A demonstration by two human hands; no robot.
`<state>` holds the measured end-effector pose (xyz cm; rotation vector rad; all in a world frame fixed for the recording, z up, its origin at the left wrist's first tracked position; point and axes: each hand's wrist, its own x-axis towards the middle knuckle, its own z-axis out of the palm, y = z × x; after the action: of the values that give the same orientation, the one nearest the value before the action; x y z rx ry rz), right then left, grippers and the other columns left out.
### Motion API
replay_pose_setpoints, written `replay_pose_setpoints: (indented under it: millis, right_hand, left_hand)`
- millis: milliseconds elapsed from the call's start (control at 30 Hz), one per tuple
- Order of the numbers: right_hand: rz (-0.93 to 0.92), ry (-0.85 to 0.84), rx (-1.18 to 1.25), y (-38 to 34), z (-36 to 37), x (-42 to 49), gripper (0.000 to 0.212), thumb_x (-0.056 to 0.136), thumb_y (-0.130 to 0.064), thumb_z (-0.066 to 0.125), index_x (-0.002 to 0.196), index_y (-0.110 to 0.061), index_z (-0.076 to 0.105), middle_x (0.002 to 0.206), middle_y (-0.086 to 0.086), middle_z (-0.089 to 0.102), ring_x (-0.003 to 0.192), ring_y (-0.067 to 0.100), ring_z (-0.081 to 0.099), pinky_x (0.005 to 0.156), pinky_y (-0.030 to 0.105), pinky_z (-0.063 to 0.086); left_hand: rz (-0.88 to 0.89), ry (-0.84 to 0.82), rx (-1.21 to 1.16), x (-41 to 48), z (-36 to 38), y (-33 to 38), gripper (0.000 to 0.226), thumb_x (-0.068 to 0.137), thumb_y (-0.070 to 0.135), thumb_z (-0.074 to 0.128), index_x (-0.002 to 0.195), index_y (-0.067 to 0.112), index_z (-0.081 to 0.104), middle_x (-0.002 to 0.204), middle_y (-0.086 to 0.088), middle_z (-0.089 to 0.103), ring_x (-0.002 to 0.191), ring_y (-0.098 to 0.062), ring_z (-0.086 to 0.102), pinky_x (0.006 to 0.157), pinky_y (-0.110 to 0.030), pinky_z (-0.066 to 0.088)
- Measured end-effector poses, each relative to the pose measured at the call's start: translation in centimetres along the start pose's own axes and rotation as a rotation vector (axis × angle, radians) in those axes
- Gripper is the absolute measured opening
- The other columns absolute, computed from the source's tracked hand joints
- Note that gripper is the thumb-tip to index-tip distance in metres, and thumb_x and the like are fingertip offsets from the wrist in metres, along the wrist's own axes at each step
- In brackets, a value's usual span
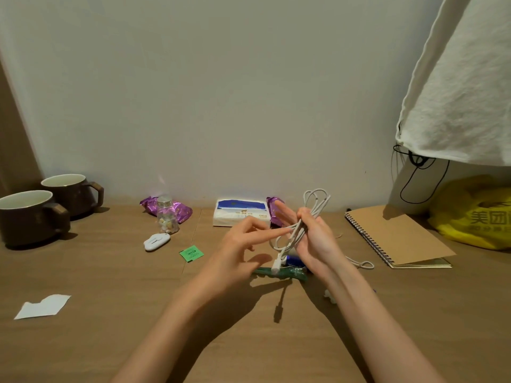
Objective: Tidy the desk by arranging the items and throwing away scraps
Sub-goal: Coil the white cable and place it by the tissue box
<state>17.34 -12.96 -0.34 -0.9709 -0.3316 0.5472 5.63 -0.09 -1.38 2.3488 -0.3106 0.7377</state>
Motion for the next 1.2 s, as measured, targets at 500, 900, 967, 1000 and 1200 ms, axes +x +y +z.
replay_pose_setpoints:
  millis: [500, 900, 967, 1000, 1200]
  right_hand:
    - [-0.043, -0.033, -0.262, 0.3, -0.1, -0.1, 0.021, 0.104, -0.031, 0.031, 0.098, -0.017, 0.045, 0.112, 0.001, 0.072, 0.113, 0.02, 0.062, 0.1, 0.045, 0.047]
    - [-0.158, 0.001, -0.521, 0.1, 0.7, -1.2, 0.038, 0.101, -0.041, 0.035, 0.103, -0.031, 0.071, 0.129, 0.002, 0.062, 0.125, 0.018, 0.051, 0.116, 0.047, 0.026]
    - [-0.165, 0.0, -0.56, 0.3, 1.2, -1.6, 0.038, 0.101, -0.042, 0.034, 0.113, -0.032, 0.068, 0.13, -0.004, 0.061, 0.127, 0.018, 0.048, 0.115, 0.047, 0.027]
    - [-0.173, -0.003, -0.567, 0.4, 1.5, -1.8, 0.038, 0.101, -0.041, 0.033, 0.118, -0.031, 0.065, 0.129, -0.008, 0.061, 0.128, 0.017, 0.047, 0.116, 0.046, 0.028]
    - [-0.196, -0.018, -0.57, 0.8, 2.3, -2.3, 0.039, 0.101, -0.041, 0.033, 0.12, -0.031, 0.065, 0.139, 0.0, 0.054, 0.132, 0.018, 0.043, 0.115, 0.042, 0.029]
  left_hand:
    - [-0.117, 0.093, -0.329, 0.1, 0.6, 1.9, 0.025, 0.091, 0.026, 0.048, 0.103, 0.017, 0.069, 0.092, -0.004, 0.07, 0.07, -0.004, 0.059, 0.065, -0.019, 0.049]
    - [-0.155, 0.349, 0.256, -0.6, 0.9, 1.0, 0.018, 0.076, 0.028, 0.075, 0.094, 0.028, 0.075, 0.078, 0.008, 0.07, 0.065, -0.007, 0.047, 0.051, -0.018, 0.037]
    - [-0.134, 0.333, 0.405, -0.8, 1.0, 1.0, 0.018, 0.074, 0.027, 0.077, 0.091, 0.026, 0.076, 0.081, 0.005, 0.074, 0.072, -0.012, 0.054, 0.048, -0.026, 0.048]
    - [-0.129, 0.335, 0.459, -0.8, 1.1, 1.2, 0.017, 0.072, 0.027, 0.078, 0.089, 0.025, 0.077, 0.081, 0.005, 0.075, 0.074, -0.015, 0.058, 0.047, -0.029, 0.051]
    - [-0.084, 0.308, 0.524, -0.9, 1.2, 1.2, 0.014, 0.07, 0.029, 0.079, 0.083, 0.024, 0.078, 0.074, 0.008, 0.074, 0.069, -0.01, 0.052, 0.044, -0.015, 0.032]
